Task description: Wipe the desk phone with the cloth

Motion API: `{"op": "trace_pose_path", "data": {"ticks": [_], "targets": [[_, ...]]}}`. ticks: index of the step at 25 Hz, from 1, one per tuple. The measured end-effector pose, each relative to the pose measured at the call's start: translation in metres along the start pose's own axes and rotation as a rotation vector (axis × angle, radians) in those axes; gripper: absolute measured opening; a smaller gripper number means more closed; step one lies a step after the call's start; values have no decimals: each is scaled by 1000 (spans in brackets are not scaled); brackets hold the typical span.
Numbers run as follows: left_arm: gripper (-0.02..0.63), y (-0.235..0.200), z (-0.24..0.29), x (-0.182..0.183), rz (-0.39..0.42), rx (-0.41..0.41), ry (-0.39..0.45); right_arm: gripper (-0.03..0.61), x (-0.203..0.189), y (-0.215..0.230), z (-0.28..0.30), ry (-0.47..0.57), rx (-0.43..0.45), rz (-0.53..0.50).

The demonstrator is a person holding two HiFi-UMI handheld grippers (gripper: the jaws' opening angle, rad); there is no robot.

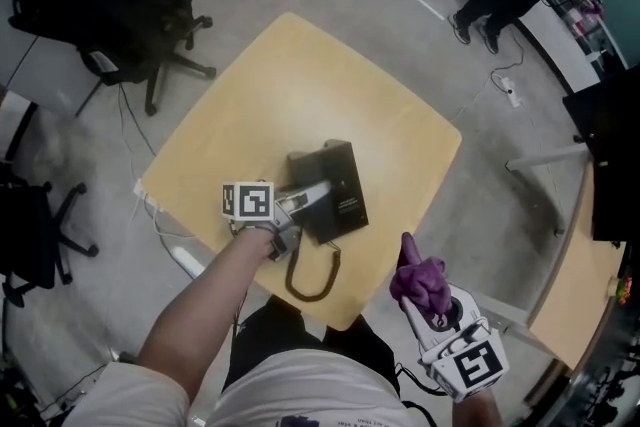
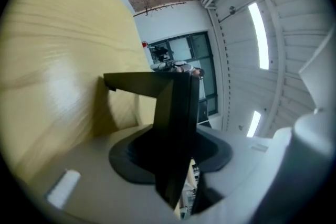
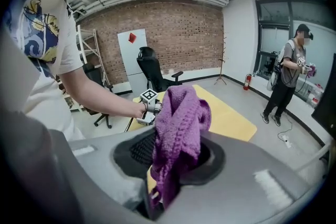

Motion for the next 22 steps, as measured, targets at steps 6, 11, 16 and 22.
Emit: {"op": "trace_pose_path", "data": {"ticks": [6,11,16,22], "targets": [[183,7,2,-4,65,7,-58,106,1,2,5,8,-22,0],[178,39,0,-1,102,-23,-52,106,18,10,16,68,23,-48],[178,77,-1,-2,143,0,-35,106,59,26,31,190,97,-145],[178,115,6,-13,169,6,19,106,102,35,46,338,218,-189]]}}
Point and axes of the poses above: the fingertips, and each gripper's own axes: z forward along the fingers, y to its right, x out of its top, the point moved 4 cm from there along -z, backward along the fingers, and after that the axes turned 12 degrees about -x, right-handed, at the moved point
